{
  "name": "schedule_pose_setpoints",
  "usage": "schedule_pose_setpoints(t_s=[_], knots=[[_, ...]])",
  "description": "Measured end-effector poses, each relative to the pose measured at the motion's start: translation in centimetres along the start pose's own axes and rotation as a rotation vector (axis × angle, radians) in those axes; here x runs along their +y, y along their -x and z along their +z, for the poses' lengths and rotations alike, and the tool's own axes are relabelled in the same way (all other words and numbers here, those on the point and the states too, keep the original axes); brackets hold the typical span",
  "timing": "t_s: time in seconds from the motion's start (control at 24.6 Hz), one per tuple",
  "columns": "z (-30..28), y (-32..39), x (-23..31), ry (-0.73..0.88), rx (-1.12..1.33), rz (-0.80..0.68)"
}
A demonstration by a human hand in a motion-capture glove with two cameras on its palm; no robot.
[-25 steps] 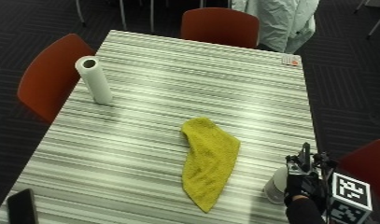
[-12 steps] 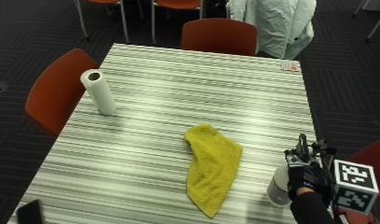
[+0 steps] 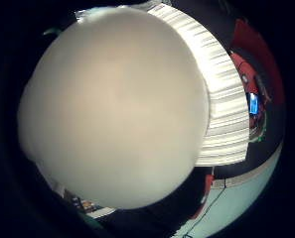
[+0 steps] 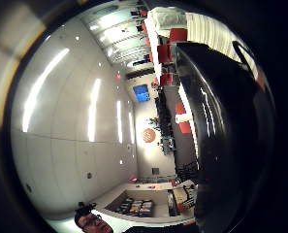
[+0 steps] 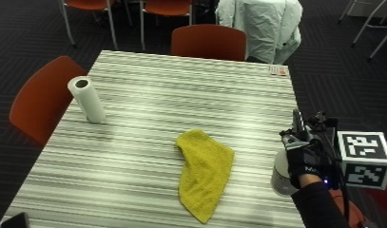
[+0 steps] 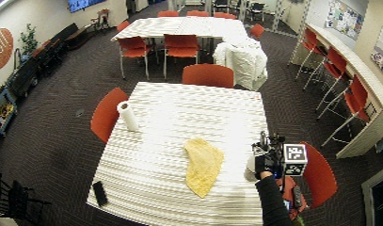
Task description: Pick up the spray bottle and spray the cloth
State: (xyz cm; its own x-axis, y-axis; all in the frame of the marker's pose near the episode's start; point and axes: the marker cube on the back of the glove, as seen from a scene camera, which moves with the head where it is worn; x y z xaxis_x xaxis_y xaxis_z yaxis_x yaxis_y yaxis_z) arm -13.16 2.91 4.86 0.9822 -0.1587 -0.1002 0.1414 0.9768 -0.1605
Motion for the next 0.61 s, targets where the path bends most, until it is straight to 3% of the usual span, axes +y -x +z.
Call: schedule_pose_setpoints(t_s=[0.33, 0.61], knots=[[1.2, -0.5, -0.3, 0.036, 0.050, -0.008], [6.9, 0.0, 0.8, 0.225, 0.125, -0.007]])
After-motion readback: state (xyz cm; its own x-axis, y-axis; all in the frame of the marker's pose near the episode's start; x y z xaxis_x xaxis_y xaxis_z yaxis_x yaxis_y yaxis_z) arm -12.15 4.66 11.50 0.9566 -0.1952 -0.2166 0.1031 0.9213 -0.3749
